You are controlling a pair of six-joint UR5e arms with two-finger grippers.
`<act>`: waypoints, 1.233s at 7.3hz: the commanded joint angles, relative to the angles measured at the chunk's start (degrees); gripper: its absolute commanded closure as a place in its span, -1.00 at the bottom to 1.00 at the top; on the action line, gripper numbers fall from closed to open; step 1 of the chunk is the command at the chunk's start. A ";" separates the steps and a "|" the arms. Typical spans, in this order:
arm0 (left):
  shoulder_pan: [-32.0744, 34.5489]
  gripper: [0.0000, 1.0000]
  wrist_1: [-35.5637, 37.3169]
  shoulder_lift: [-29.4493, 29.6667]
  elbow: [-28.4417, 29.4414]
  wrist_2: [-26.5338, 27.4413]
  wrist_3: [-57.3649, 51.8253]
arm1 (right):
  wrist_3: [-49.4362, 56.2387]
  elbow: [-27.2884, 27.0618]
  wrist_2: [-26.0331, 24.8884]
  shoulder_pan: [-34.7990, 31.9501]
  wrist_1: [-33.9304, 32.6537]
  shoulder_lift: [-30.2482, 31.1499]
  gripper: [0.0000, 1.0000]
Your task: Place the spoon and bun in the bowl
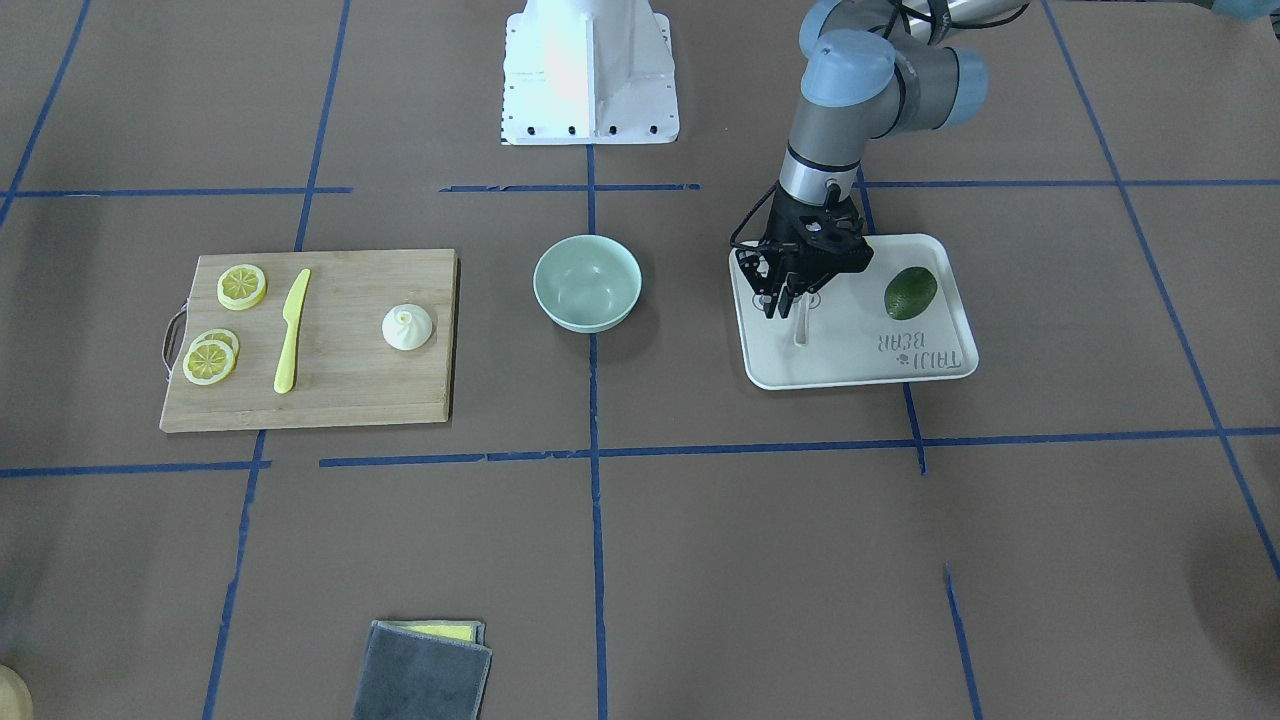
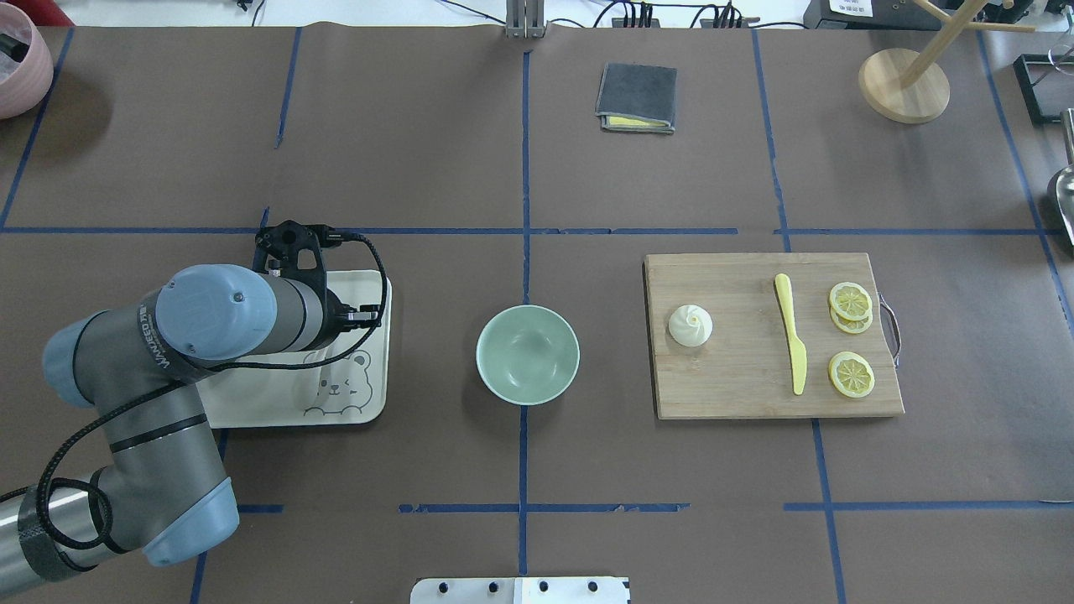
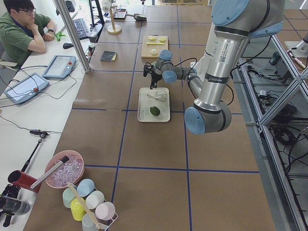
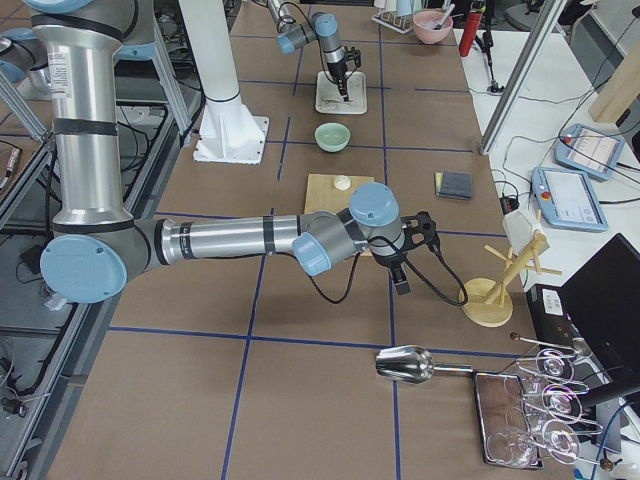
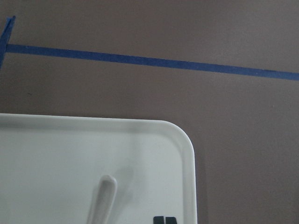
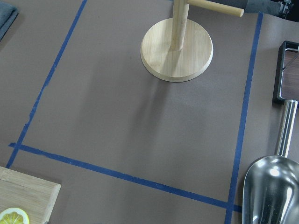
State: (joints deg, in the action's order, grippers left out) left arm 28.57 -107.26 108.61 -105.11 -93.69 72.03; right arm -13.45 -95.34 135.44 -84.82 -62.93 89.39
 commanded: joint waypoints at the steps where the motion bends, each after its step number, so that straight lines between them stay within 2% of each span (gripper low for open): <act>1: 0.17 -1.00 -0.40 -2.00 -1.32 -0.18 -1.54 | 0.00 0.07 0.00 0.00 0.00 0.00 -1.00; 3: 0.43 -1.00 -0.49 -3.22 -1.15 -0.62 -11.07 | 0.00 -0.02 0.00 0.00 0.00 0.00 -1.00; 6: -0.18 -1.00 -0.84 -4.72 0.78 -0.36 -11.30 | 0.00 0.07 0.00 0.00 0.00 0.00 -1.00; 7: -0.53 -0.89 -0.84 -4.73 0.69 -0.27 -10.78 | 0.00 0.07 0.00 0.00 0.00 0.00 -1.00; 8: -0.53 -0.50 -0.84 -4.73 0.61 -0.44 -10.69 | 0.00 -0.02 0.00 0.00 0.00 0.00 -1.00; 9: -0.53 -0.46 -0.75 -4.99 -0.09 -0.62 -10.86 | 0.00 0.07 0.00 0.00 0.00 0.00 -1.00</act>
State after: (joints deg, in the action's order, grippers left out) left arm 28.09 -108.08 103.86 -104.66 -94.13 61.20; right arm -13.45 -95.30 135.44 -84.81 -62.93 89.39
